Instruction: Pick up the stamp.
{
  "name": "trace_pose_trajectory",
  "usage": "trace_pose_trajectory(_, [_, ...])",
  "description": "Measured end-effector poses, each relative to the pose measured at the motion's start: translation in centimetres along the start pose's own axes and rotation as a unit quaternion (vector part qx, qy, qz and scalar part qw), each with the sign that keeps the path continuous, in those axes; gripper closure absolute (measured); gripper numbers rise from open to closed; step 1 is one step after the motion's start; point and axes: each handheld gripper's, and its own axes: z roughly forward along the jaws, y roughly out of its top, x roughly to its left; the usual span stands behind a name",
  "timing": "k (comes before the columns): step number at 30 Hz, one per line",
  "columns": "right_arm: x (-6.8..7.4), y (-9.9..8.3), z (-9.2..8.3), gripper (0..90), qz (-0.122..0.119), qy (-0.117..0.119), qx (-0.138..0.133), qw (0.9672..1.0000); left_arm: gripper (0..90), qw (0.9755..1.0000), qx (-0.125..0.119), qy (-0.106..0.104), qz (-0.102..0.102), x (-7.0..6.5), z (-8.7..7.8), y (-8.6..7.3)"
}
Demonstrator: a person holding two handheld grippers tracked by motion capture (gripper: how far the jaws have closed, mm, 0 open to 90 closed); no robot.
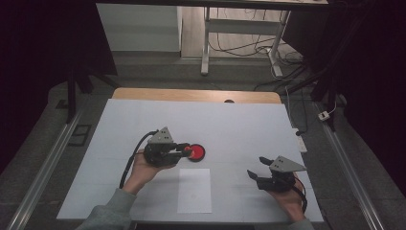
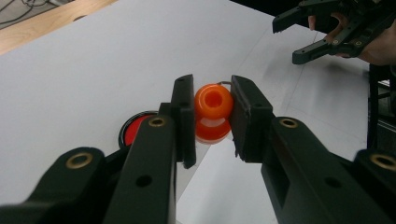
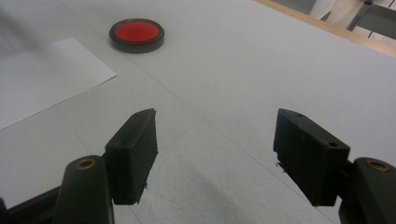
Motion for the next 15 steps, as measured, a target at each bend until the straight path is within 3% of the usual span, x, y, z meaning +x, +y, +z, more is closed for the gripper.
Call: trace_pose_trajectory(15, [0.25, 0.09, 0.15, 29.5, -0.003, 0.002, 0.001, 1.0, 72.3, 1.0, 0.006, -0.005, 0.005, -0.37, 0.58, 0.03])
